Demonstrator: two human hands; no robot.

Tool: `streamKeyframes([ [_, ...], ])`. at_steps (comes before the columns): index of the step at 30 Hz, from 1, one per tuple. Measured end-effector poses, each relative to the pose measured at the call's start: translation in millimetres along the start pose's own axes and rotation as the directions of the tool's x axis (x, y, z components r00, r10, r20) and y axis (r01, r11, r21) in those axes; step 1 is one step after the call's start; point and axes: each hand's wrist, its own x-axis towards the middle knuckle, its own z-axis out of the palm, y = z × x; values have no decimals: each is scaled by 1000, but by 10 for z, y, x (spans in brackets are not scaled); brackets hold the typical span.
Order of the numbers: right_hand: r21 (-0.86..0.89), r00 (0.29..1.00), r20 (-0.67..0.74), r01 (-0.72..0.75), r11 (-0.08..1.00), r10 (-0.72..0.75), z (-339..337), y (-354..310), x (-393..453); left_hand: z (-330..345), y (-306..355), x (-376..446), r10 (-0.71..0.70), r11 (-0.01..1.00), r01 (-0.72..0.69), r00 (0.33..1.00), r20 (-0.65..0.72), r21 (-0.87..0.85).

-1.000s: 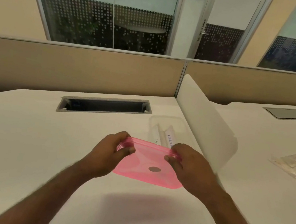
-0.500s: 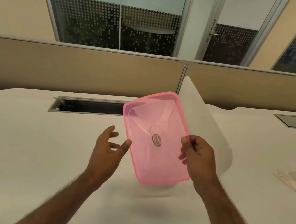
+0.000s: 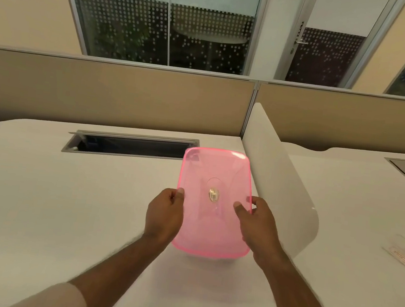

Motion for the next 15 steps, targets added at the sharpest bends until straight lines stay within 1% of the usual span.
streamKeyframes([
  [2, -78, 1000, -8, 15, 997, -16, 44, 59, 86, 105, -62, 42, -3, 996, 3, 1000, -4, 90],
  [5, -204, 996, -28, 72, 976, -80, 96, 107, 196, 215, -126, 81, -22, 987, 29, 999, -45, 156],
  [8, -303, 989, -45, 123, 945, -144, 128, 109, 281, 258, -121, 112, 0, 983, 17, 996, -94, 180],
  [11, -379, 980, -57, 158, 912, -193, 139, 125, 310, 280, -102, 151, 10, 983, 10, 994, -113, 181],
  [15, -474, 965, -120, 153, 867, -235, 145, 184, 300, 287, -111, 193, -30, 978, 50, 994, -101, 200],
])
